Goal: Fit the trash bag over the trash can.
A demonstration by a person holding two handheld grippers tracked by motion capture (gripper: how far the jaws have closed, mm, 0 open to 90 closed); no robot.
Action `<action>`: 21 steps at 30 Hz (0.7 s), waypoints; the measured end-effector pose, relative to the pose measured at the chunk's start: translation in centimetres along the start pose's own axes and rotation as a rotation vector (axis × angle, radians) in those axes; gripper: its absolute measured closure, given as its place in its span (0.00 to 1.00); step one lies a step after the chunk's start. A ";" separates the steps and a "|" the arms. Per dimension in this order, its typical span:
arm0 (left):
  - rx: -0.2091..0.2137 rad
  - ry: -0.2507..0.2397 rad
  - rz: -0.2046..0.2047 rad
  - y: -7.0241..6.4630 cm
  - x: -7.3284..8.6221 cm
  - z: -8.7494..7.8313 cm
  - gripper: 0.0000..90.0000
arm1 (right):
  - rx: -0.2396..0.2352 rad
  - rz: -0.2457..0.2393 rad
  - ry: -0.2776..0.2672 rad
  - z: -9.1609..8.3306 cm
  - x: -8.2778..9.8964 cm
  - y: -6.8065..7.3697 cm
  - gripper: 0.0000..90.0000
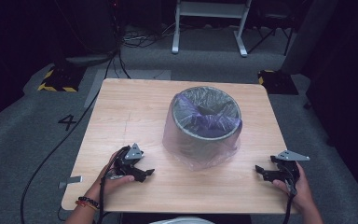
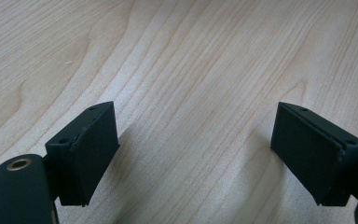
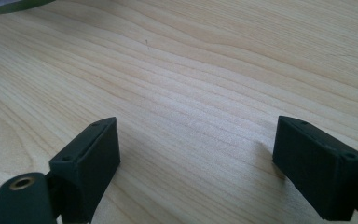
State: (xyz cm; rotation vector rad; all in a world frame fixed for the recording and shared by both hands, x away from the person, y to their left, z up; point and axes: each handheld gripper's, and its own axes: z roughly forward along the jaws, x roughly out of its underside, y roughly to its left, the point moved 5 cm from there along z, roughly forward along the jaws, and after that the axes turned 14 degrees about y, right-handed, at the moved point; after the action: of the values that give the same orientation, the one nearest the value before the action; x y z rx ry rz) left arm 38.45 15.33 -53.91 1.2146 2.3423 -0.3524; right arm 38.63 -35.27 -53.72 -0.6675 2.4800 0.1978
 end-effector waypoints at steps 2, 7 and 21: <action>-0.001 0.001 0.000 0.0 0.0 0.0 0.16 | 0.001 0.001 0.000 0.0 0.0 0.0 0.16; -0.001 0.001 0.000 0.0 0.0 0.0 0.16 | 0.002 0.000 -0.001 0.0 0.0 -0.1 0.16; 0.009 0.001 0.006 0.0 -0.2 0.1 0.15 | 0.000 0.002 0.000 0.0 0.0 0.0 0.16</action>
State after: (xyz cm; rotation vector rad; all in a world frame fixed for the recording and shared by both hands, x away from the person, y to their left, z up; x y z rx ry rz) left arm 38.61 15.16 -53.94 1.2264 2.3399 -0.3601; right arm 38.69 -35.29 -53.74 -0.6653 2.4803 0.1983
